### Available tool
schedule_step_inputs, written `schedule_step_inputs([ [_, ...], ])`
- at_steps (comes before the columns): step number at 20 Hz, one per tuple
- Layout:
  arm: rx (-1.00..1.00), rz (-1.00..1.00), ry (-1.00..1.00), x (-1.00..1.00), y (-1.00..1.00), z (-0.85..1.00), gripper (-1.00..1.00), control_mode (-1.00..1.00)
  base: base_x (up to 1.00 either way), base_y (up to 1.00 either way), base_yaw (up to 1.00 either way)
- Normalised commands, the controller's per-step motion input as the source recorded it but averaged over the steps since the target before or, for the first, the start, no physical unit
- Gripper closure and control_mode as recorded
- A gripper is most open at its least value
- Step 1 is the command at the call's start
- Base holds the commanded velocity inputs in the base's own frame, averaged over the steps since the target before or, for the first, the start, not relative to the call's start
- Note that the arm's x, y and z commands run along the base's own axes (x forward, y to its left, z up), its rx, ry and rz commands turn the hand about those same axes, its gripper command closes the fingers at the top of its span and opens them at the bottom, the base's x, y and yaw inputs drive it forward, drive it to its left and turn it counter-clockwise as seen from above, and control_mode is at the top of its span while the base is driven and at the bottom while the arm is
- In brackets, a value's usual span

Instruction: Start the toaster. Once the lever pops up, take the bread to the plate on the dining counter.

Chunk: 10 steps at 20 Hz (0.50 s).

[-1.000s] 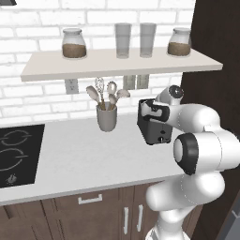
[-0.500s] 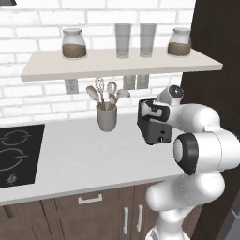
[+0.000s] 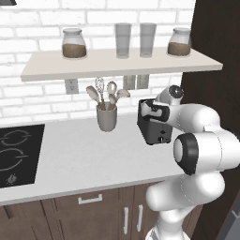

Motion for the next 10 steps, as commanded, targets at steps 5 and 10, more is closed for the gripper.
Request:
schedule_step_inputs([
  [5, 0.00, 0.00, 0.00, 0.00, 0.00, 0.00, -1.00, -1.00, 0.00, 0.00, 0.00],
  [10, 0.00, 0.00, 0.00, 0.00, 0.00, 0.00, -1.00, -1.00, 0.00, 0.00, 0.00],
])
